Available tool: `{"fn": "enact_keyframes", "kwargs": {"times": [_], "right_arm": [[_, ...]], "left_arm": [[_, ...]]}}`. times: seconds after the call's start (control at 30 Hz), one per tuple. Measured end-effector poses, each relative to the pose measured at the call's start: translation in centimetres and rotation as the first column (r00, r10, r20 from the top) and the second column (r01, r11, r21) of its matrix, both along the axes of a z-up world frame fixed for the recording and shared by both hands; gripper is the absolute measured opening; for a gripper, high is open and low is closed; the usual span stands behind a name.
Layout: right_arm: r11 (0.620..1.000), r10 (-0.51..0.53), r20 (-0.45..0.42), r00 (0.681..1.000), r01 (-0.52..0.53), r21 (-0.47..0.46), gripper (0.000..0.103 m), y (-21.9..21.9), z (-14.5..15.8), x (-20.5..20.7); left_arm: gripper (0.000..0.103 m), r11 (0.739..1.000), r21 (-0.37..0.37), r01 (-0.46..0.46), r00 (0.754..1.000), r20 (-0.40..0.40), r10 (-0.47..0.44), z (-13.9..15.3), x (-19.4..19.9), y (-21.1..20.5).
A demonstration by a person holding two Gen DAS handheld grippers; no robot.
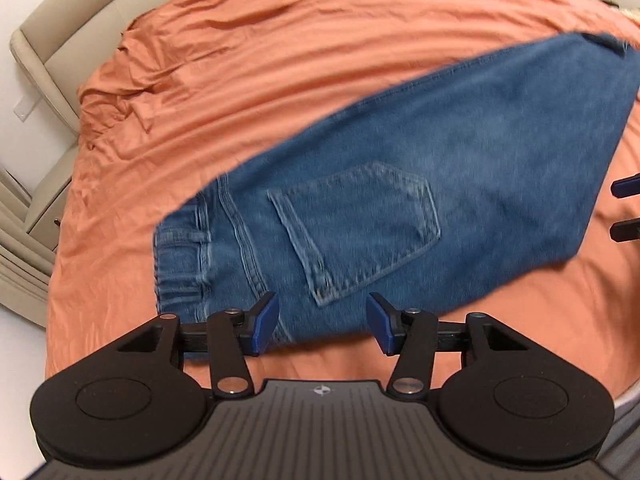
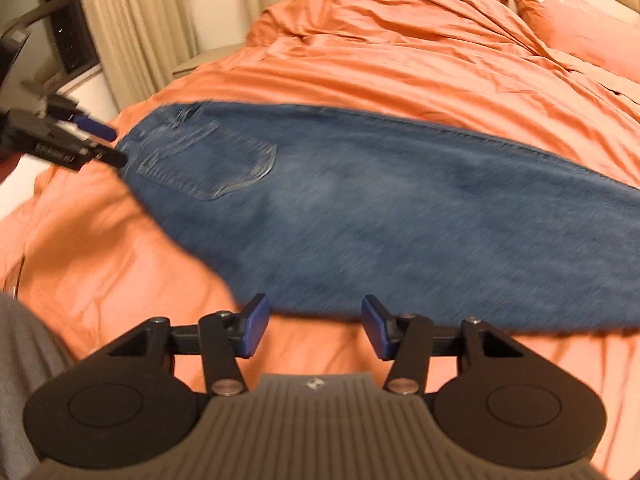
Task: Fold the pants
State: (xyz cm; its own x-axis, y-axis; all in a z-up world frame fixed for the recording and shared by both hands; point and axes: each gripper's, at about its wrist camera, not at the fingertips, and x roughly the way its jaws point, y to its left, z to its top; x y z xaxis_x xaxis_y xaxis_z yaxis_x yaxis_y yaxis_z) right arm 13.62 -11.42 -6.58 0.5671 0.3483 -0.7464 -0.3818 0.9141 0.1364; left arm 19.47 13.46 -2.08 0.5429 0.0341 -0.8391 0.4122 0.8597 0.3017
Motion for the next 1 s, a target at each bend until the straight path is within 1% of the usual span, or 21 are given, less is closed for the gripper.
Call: {"fn": "enact_keyframes", "kwargs": {"times": [0.07,0.17,0.23,0.33,0.4,0.5,0.57,0.63,0.67,0.7,0.8,0.9,1.0], "right_arm": [[0.999,0.019,0.019,1.0,-0.018,-0.027,0.049,1.1,-0.7,-0.8],[0.997,0.053,0.049,0.997,-0.05,-0.056,0.049,2.4,-1.6,-1.2],[0.994,0.078,0.056,0.995,-0.073,-0.076,0.049,2.9,-2.2,-1.3],[0.987,0.103,0.056,0.993,-0.095,-0.132,0.049,3.6,-3.2,-1.4],[0.986,0.107,0.054,0.993,-0.099,-0.137,0.049,3.8,-3.6,-1.2],[0.982,0.136,0.076,0.988,-0.124,-0.146,0.049,4.6,-3.9,-0.8],[0.976,0.152,0.135,0.979,-0.127,-0.179,0.049,5.3,-3.6,-0.7],[0.975,0.163,0.211,0.964,-0.124,-0.184,0.052,5.6,-2.8,-0.6],[0.975,0.166,0.232,0.958,-0.125,-0.184,0.055,5.8,-2.6,-0.5],[0.974,0.172,0.239,0.956,-0.128,-0.189,0.055,5.9,-2.6,-0.3],[0.968,0.186,0.229,0.955,-0.139,-0.21,0.055,6.4,-3.2,0.5],[0.958,0.224,0.217,0.95,-0.174,-0.227,0.055,7.1,-3.7,0.6],[0.948,0.243,0.142,0.96,-0.204,-0.246,0.05,7.6,-5.0,0.8]], "left_arm": [[0.059,1.0,0.008,-0.02,1.0,-0.008,0.02,-0.6,0.1,0.5],[0.057,0.999,0.0,-0.05,0.999,-0.001,0.05,-1.1,0.2,1.3],[0.057,0.998,-0.014,-0.062,0.998,-0.002,0.062,-1.4,0.2,1.8],[0.057,0.998,-0.022,-0.062,0.998,-0.007,0.062,-2.0,0.5,2.1],[0.057,0.998,-0.019,-0.062,0.998,-0.011,0.062,-2.5,0.7,2.2],[0.057,0.998,-0.02,-0.065,0.998,-0.021,0.064,-3.3,1.2,2.3],[0.056,0.997,-0.023,-0.072,0.997,-0.02,0.072,-3.6,1.5,2.5],[0.056,0.997,-0.029,-0.076,0.997,-0.019,0.075,-3.7,1.8,2.6],[0.056,0.997,-0.032,-0.076,0.997,-0.02,0.076,-3.7,1.9,2.7],[0.056,0.996,-0.034,-0.077,0.997,-0.023,0.076,-3.7,2.0,2.8],[0.056,0.997,-0.028,-0.075,0.997,-0.027,0.075,-3.8,2.3,2.7],[0.056,0.997,-0.025,-0.076,0.997,-0.032,0.075,-3.9,2.6,2.7],[0.056,0.997,-0.012,-0.074,0.997,-0.038,0.073,-4.2,2.7,2.6]]}}
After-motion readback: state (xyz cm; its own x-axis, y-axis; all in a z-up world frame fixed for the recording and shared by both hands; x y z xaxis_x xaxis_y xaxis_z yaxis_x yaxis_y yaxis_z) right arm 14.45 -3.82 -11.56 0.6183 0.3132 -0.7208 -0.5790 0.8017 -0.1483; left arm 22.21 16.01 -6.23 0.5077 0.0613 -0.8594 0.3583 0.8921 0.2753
